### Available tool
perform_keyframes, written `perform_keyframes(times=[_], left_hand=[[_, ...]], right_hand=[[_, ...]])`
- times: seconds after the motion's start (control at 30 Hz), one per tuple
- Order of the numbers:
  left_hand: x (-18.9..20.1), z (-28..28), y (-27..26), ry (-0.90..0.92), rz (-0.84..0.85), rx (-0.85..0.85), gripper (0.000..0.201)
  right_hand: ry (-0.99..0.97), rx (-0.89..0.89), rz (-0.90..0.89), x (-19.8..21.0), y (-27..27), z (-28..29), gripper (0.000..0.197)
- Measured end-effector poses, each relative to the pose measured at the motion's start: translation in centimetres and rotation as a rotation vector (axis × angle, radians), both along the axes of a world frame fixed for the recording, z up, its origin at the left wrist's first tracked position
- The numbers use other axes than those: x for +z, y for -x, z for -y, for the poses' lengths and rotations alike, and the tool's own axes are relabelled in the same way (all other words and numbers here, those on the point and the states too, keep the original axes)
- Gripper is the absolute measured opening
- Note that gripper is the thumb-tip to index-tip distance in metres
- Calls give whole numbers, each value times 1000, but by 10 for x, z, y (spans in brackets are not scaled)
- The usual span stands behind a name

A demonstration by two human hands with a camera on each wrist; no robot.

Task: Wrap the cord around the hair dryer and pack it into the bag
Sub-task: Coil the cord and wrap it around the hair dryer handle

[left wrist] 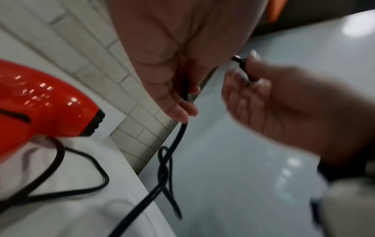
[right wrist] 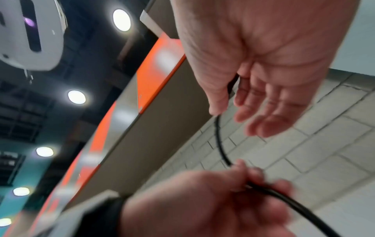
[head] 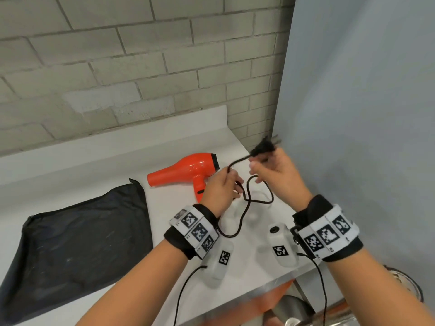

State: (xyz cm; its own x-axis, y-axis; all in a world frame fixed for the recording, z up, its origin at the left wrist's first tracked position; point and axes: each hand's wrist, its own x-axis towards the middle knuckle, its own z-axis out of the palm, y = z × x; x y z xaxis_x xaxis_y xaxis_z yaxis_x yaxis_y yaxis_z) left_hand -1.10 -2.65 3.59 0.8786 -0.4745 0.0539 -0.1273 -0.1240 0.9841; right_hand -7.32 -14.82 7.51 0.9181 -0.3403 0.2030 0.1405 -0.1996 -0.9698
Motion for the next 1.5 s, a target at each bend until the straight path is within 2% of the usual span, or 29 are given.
perform_keyframes(times=[0.07, 0.1, 0.17, 0.33, 0.43, 0.53, 0.6, 0.67, 0.77, 0.87, 1.0, 1.07, 1.1, 1.17, 1.27, 1.37, 1.43, 1.5], left_hand=[[5, -6, -4, 115, -119, 1, 26], [7, -8, -7, 148, -151, -7, 26], [10, -13, -11, 179, -194, -26, 26], [20, -20, -15, 229, -246, -65, 31], [24, -27, -22, 246, -251, -43, 32], [33, -44, -42, 349, -275, 84, 32], [39, -62, -61, 415, -271, 206, 30], [41, -83, -82, 392, -221, 343, 28], [39, -113, -108, 385, -172, 452, 26], [35, -126, -116, 353, -226, 487, 31], [29, -115, -105, 200, -288, 399, 35], [25, -109, -97, 155, -297, 331, 33], [23, -107, -94, 127, -294, 291, 31], [18, -105, -88, 55, -280, 230, 28], [4, -103, -82, -138, -225, 239, 23], [-11, -108, -83, -352, -219, 218, 16], [-13, -112, -82, -569, -207, 199, 17], [-9, -113, -75, -924, -75, 213, 32]], right_hand=[[338, -7, -229, -21, -4, 2, 21], [448, 25, -376, -31, -5, 2, 21], [504, 79, -575, -48, -8, -4, 23], [516, -22, -535, -59, -26, -19, 27], [325, -29, -489, -58, -34, -21, 19], [92, -39, -436, -59, -31, -14, 14], [36, -49, -452, -63, -28, -3, 15], [-3, -65, -535, -69, -24, 11, 22], [20, -61, -704, -75, -15, 29, 21], [209, -49, -791, -80, -8, 38, 26], [491, -10, -873, -73, -8, 34, 27], [551, 7, -886, -69, -11, 30, 25], [526, 25, -880, -68, -12, 28, 22], [314, 33, -801, -63, -14, 24, 14], [-66, 22, -533, -46, -12, 15, 8], [-228, 92, -342, -25, -9, 5, 7], [-256, 144, -274, -15, -9, -3, 6], [-260, 166, -229, -9, -10, -10, 5]])
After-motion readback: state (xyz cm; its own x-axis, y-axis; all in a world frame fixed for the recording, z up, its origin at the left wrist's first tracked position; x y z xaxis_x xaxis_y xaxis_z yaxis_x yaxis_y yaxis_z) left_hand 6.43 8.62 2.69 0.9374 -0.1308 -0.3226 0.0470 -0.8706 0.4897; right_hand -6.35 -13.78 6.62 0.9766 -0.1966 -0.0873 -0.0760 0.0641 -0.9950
